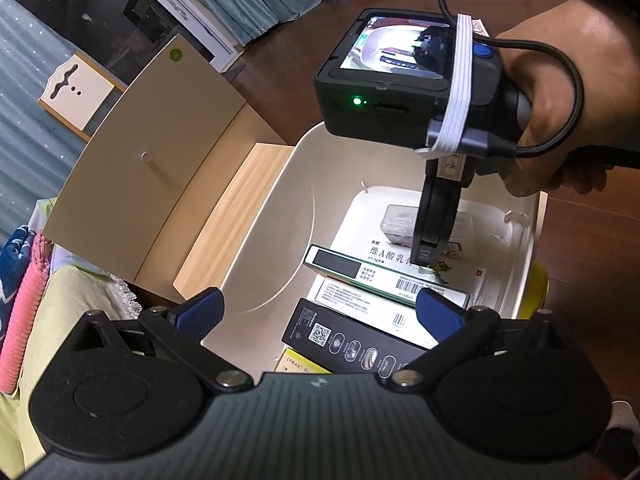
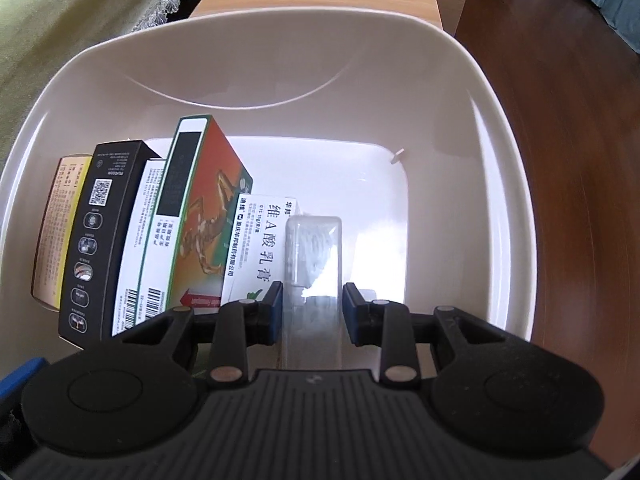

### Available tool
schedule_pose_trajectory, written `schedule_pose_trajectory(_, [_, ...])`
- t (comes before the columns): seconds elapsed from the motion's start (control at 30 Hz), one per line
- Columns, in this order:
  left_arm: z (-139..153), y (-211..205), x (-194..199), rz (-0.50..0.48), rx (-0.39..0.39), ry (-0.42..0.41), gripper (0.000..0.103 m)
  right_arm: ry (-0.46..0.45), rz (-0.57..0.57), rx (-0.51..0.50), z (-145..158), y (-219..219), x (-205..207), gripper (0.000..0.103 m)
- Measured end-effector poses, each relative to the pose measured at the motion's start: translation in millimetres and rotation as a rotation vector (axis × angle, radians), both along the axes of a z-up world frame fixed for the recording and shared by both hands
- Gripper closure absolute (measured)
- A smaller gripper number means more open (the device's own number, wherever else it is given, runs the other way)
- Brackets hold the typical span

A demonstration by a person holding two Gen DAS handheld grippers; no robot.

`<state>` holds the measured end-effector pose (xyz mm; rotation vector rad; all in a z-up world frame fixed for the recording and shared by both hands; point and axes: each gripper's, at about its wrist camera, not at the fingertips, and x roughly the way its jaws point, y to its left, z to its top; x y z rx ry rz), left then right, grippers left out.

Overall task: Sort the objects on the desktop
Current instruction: 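Lower the floss-pick box into the bin beside the medicine boxes, then open the right gripper and release the floss-pick box in the bin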

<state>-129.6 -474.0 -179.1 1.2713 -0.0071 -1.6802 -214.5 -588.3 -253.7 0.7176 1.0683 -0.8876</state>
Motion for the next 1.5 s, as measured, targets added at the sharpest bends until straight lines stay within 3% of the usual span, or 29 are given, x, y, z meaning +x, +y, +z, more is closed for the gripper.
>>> schedule_pose_trajectory(0.87, [-2,-1,4,0.028,0.026,0.0,0.0,-0.03,0.026,-0.058,38,16,-18,0.075])
schedule_pose_trajectory(1.5, [-2,-3,2,0.033,0.026,0.0,0.0,0.122,0.171,0.065,10,9,11,0.071])
